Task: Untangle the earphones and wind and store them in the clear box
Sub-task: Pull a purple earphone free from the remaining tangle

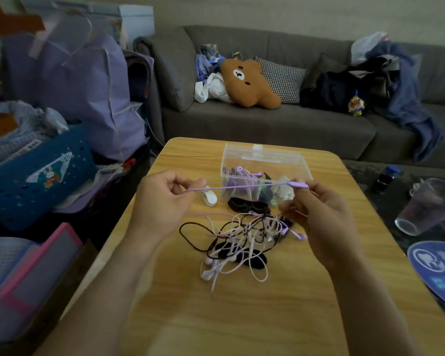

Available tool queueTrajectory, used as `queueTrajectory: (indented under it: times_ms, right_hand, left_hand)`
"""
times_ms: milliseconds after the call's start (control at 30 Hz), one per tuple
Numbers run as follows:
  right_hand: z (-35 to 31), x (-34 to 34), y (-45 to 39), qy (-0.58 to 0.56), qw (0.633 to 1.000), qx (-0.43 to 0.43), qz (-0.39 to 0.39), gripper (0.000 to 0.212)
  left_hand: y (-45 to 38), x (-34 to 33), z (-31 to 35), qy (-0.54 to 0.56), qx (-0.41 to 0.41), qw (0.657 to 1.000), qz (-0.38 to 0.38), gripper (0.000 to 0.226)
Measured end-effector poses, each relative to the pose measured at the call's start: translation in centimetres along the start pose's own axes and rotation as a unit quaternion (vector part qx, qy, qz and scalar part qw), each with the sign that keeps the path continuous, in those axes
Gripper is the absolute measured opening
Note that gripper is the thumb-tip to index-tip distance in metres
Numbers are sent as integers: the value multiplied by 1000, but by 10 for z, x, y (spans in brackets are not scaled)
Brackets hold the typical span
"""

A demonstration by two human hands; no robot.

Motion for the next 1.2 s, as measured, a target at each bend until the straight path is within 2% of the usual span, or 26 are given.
queueTrajectory:
  times_ms: [33,67,133,167,200,267,333,367,400,433,467,500,533,567,600,633,667,733,800,833,867,967,1067,1133,1200]
  right_hand:
    - [3,-1,-1,-20,999,-25,-1,14]
    - [5,-3,-2,-32,998,-45,-2,14]
    - [12,-7,-2,-45,996,-79,2,15]
    - [16,-8,-3,-56,994,-95,6,16]
    - [19,-8,-4,-72,991,-113,12,16]
    - [21,-7,-8,-123,980,-154,29,16]
    - [21,-1,-12,-161,971,-170,56,16]
    - [21,3,-14,-144,974,-156,74,17]
    - [20,6,-15,-102,982,-128,92,18]
    - [19,8,-15,-55,988,-96,106,19]
    - [17,8,-14,-15,991,-65,115,18]
    - [17,8,-14,10,992,-43,121,14]
    - [16,7,-14,23,991,-30,128,9]
    - [15,8,-15,30,990,-23,138,9]
    - [14,10,-17,37,988,-19,148,10]
    - [14,14,-19,43,987,-20,155,12]
    - [14,18,-21,45,986,-26,156,13]
    - [16,25,-25,38,987,-45,152,19]
    - [16,30,-28,45,986,-57,147,20]
    - [15,30,-28,53,987,-60,142,18]
    - [15,29,-29,61,987,-60,137,17]
    - [10,25,-24,94,987,-32,128,15]
    - [0,20,-14,156,975,59,147,21]
    - [-8,20,-8,173,965,109,163,30]
    - [-13,24,-6,184,961,108,174,48]
  left_hand:
    - [0,-1,0,33,28,999,13,27]
    - [1,-4,-2,121,111,986,25,26]
    - [3,-12,-2,324,288,901,-5,21]
    - [3,-15,-3,356,325,876,-29,22]
    - [3,-17,-4,335,328,882,-52,26]
    - [1,-14,-7,223,257,938,-67,35]
    - [-5,-6,-13,17,92,995,-22,41]
    - [-10,-1,-17,-76,3,997,17,41]
    - [-14,2,-18,-128,-52,989,54,41]
    - [-16,4,-19,-143,-72,984,76,44]
    - [-19,5,-21,-105,-38,990,88,48]
    - [-22,5,-24,-8,61,994,90,53]
    - [-23,4,-25,122,191,972,68,58]
    - [-23,3,-24,225,305,925,32,63]
    - [-24,4,-26,262,364,894,6,64]
    - [-26,6,-30,233,369,900,-9,59]
    - [-28,9,-34,171,336,926,-6,51]
    - [-31,19,-37,25,229,973,22,38]
    - [-29,25,-33,-78,143,986,33,28]
    - [-27,25,-31,-98,126,987,1,21]
    - [-23,24,-29,-104,129,985,-52,16]
    - [-11,19,-21,-93,118,964,-220,32]
    - [-3,16,-6,46,153,938,-309,33]
    - [-3,15,-2,38,159,942,-293,45]
    - [-10,14,-10,-74,123,975,-171,38]
Point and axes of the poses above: each hand's wrist, its own y-axis away from the middle knuckle, its own x-axis out of the back of the hand, z = x × y, the point moved 2 cm from there along -y, towards the middle knuckle, and after that the axes turned 14 degrees about z, right-handed, at the moved point
